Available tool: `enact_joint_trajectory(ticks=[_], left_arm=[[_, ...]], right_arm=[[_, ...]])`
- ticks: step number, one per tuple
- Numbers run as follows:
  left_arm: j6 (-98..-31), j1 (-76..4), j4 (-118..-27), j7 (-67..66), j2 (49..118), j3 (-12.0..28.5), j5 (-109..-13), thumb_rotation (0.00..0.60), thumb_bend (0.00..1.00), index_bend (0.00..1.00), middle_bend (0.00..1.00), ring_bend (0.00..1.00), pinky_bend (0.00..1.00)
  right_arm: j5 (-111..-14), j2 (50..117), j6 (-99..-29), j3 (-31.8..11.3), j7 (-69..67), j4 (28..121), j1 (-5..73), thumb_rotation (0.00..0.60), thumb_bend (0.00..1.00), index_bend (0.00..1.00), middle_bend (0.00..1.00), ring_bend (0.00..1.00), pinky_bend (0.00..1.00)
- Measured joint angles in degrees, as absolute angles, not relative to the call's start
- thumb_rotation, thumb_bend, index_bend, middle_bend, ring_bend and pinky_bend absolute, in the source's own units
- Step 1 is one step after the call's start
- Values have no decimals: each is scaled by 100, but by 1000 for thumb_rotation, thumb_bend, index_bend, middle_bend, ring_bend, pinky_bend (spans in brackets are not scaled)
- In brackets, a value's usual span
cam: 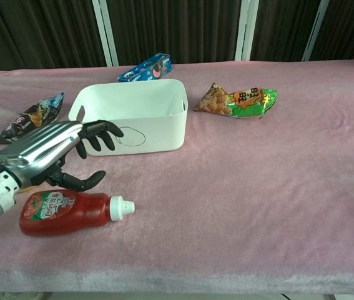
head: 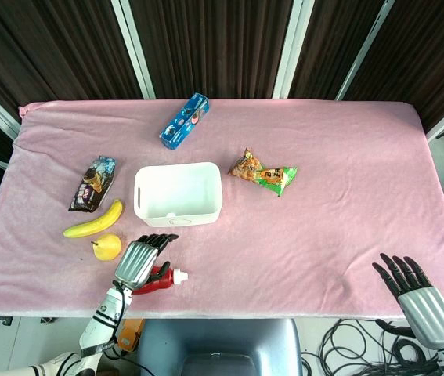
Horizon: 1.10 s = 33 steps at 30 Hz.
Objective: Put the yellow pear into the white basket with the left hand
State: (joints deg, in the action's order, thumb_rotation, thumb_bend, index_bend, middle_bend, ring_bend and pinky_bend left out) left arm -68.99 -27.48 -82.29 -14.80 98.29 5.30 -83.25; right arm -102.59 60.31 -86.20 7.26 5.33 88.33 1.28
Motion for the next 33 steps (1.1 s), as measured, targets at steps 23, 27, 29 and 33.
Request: enact_joint_trajectory(ticks=[23, 27, 29, 33], left_arm=[[-7094, -2667, -8267, -1717, 9613, 534, -8235, 600, 402, 208, 278, 281, 416], [-7160, -2579, -8348, -1822, 9426, 509, -8170, 600, 394, 167, 213, 202, 366], [-7141, -2554, -8393, -1832, 9331, 499, -8116, 600, 386, 146, 182, 163, 335], [-7103, -2487, -8465, -1874, 9123, 496, -7947, 600, 381, 117, 139, 116, 290]], right_arm=[[-10189, 6038, -8551, 713, 645, 8869, 132, 600, 101, 190, 0, 0, 188], [-10192, 6036, -8520, 725, 683, 8880, 136, 600, 101, 190, 0, 0, 188], [-10188, 6035, -8507, 726, 690, 8881, 140, 600, 101, 190, 0, 0, 188], [-10164, 6030, -8496, 715, 689, 8894, 146, 600, 101, 190, 0, 0, 188]])
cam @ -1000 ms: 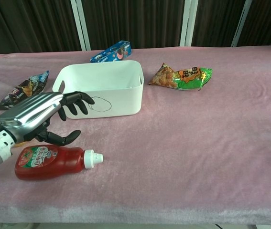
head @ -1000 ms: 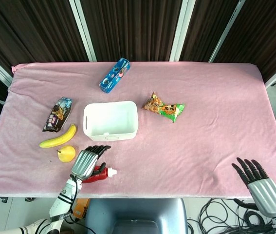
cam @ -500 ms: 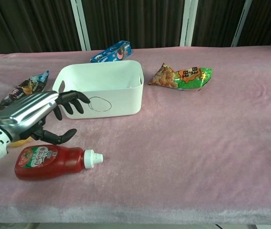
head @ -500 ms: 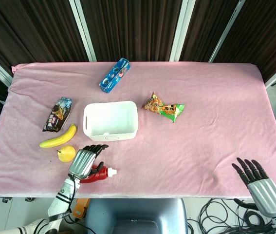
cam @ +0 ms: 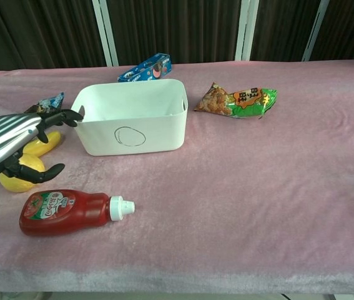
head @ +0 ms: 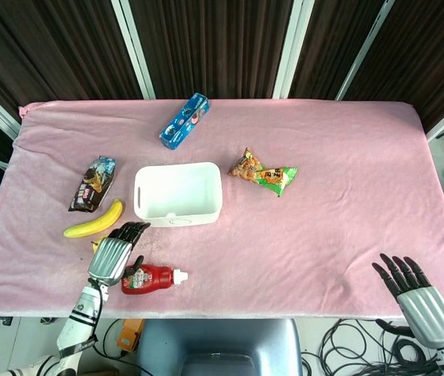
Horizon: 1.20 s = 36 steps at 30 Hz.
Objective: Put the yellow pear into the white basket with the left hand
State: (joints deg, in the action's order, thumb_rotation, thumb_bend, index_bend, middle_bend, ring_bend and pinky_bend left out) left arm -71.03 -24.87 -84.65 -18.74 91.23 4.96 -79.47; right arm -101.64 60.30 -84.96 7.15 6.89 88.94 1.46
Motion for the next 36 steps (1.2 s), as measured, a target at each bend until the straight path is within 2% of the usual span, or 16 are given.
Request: enact_joint_trajectory(ticks=[10, 21, 25, 29, 33, 36], left_arm=[[-7107, -2274, -8478, -1793, 8862, 503, -7571, 600, 379, 80, 75, 33, 143], [-6729, -2197, -8398, -1623, 8727, 587, -6916, 600, 380, 80, 89, 33, 131], [-6603, -2202, -8321, -1610, 8723, 646, -6689, 600, 381, 145, 157, 89, 143], [-6506, -2221, -8169, -1605, 8769, 692, -6538, 600, 379, 228, 242, 190, 185], [-6474, -2240, -7973, -1588, 8878, 720, -6476, 600, 380, 303, 340, 317, 303], [-6473, -2251, -7839, -1540, 8962, 721, -6496, 600, 383, 343, 394, 376, 404]], right_arm=[[-10142, 6038, -8446, 718, 754, 8906, 153, 600, 101, 190, 0, 0, 188], [-10122, 6029, -8412, 723, 790, 8940, 159, 600, 101, 190, 0, 0, 188], [-10126, 6020, -8402, 728, 794, 8950, 163, 600, 101, 190, 0, 0, 188], [-10119, 6021, -8395, 727, 802, 8952, 165, 600, 101, 191, 0, 0, 188], [-10115, 6019, -8382, 728, 812, 8958, 169, 600, 101, 191, 0, 0, 188], [-10118, 6013, -8380, 732, 811, 8961, 171, 600, 101, 192, 0, 0, 188]])
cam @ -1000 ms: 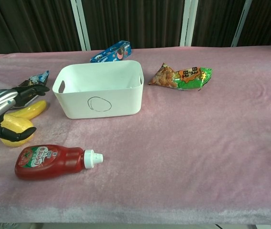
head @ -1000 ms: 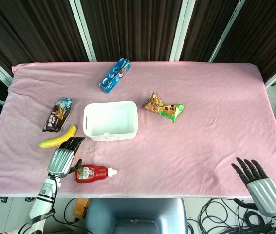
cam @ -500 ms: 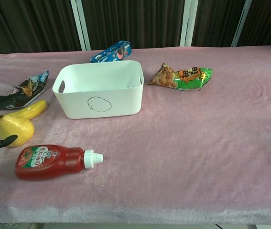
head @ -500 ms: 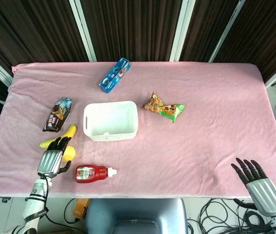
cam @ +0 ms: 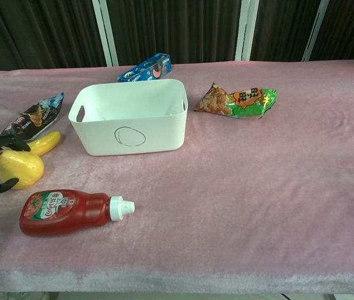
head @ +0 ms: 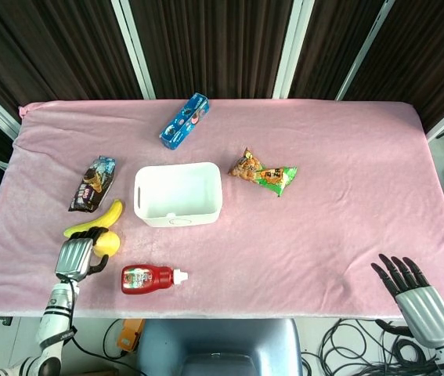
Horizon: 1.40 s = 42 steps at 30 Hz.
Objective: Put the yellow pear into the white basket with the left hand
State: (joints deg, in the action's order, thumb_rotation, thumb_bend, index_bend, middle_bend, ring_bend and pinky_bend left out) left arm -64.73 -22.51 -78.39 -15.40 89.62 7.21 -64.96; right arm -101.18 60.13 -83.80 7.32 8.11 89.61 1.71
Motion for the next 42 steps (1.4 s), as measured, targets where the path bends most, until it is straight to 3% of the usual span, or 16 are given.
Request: enact_joint_trajectory(ticks=[6, 14, 19, 26, 31, 34, 38, 40, 42], left_arm=[[-6634, -2249, -7669, -1398, 9075, 725, -6698, 600, 389, 411, 487, 471, 547], [-7196, -2162, -8151, -1279, 8738, 847, -7023, 600, 387, 420, 496, 481, 574], [-7373, -2287, -8718, -1649, 8273, 1209, -7089, 600, 388, 420, 496, 482, 595], [-6868, -3057, -8933, -2444, 8207, 1723, -6794, 600, 389, 420, 495, 486, 597], [-6370, -3834, -8778, -3106, 8547, 2028, -6222, 600, 388, 412, 479, 492, 616], [-6357, -4123, -8573, -3352, 8930, 2161, -5957, 600, 387, 322, 378, 419, 587], [-6524, -4315, -8461, -3486, 9270, 2217, -5702, 600, 361, 38, 93, 141, 361], [-6554, -4319, -8545, -3501, 9276, 2209, -5630, 600, 334, 0, 12, 39, 293], [-6548, -4311, -8720, -3515, 9230, 2207, -5500, 600, 319, 0, 0, 1, 265]], right_arm=[[-10117, 6014, -8388, 730, 803, 8961, 169, 600, 101, 192, 0, 0, 188], [-10128, 6009, -8398, 734, 774, 8960, 169, 600, 101, 192, 0, 0, 188], [-10139, 6000, -8400, 733, 743, 8961, 180, 600, 101, 192, 0, 0, 188], [-10092, 5981, -8361, 717, 732, 8984, 199, 600, 101, 192, 0, 0, 188], [-10076, 5949, -8343, 719, 709, 9018, 206, 600, 101, 193, 0, 0, 188], [-10099, 5929, -8372, 725, 642, 9016, 205, 600, 101, 193, 0, 0, 188], [-10129, 5910, -8391, 740, 585, 8993, 204, 600, 101, 193, 0, 0, 188], [-10127, 5913, -8387, 739, 596, 8992, 206, 600, 101, 193, 0, 0, 188], [-10127, 5924, -8384, 737, 620, 8989, 206, 600, 101, 193, 0, 0, 188]])
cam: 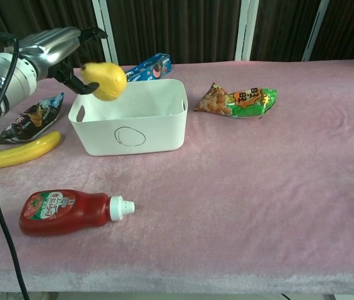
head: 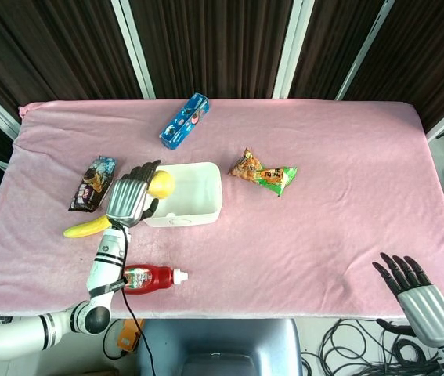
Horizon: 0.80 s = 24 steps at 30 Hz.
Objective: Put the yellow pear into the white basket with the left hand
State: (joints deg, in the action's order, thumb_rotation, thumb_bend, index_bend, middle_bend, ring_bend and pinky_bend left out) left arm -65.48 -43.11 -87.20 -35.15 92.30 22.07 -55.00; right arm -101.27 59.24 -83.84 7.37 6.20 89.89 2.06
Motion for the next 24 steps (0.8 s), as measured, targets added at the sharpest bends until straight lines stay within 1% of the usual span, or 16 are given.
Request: enact_joint_trajectory(ticks=[3, 7, 9, 11, 14, 17, 21, 24], left_arm=[[-6579, -4297, -9007, -3589, 9076, 2177, -5350, 600, 315, 0, 0, 0, 245], [-6647, -4263, -9175, -3696, 8907, 2090, -5263, 600, 310, 0, 0, 1, 239], [-6707, -4212, -9268, -3789, 8762, 1988, -5264, 600, 314, 3, 2, 11, 244], [-6817, -4123, -9392, -3959, 8576, 1832, -5309, 600, 319, 31, 28, 33, 248], [-7062, -3819, -9748, -4158, 8163, 1471, -5485, 600, 320, 48, 80, 65, 249], [-7297, -3363, -10039, -3934, 7780, 1097, -5806, 600, 319, 52, 94, 75, 250], [-7840, -2572, -10217, -3200, 7253, 427, -6553, 600, 320, 63, 103, 76, 250], [-8378, -1986, -10164, -2555, 7023, 55, -7145, 600, 316, 75, 107, 76, 249]], right_arm=[[-10118, 5942, -8367, 733, 676, 8986, 206, 600, 101, 193, 0, 0, 188], [-10108, 5950, -8335, 742, 733, 8990, 204, 600, 101, 193, 0, 0, 188], [-10114, 5946, -8340, 746, 722, 8992, 203, 600, 101, 193, 0, 0, 188], [-10124, 5944, -8354, 745, 705, 8990, 204, 600, 101, 193, 0, 0, 188], [-10118, 5949, -8344, 743, 710, 8988, 206, 600, 101, 193, 0, 0, 188], [-10091, 5963, -8318, 734, 773, 9000, 208, 600, 101, 193, 0, 0, 188], [-10057, 5999, -8269, 723, 889, 9020, 213, 600, 101, 186, 0, 0, 188], [-10036, 6032, -8306, 699, 902, 9025, 200, 600, 101, 160, 0, 0, 188]])
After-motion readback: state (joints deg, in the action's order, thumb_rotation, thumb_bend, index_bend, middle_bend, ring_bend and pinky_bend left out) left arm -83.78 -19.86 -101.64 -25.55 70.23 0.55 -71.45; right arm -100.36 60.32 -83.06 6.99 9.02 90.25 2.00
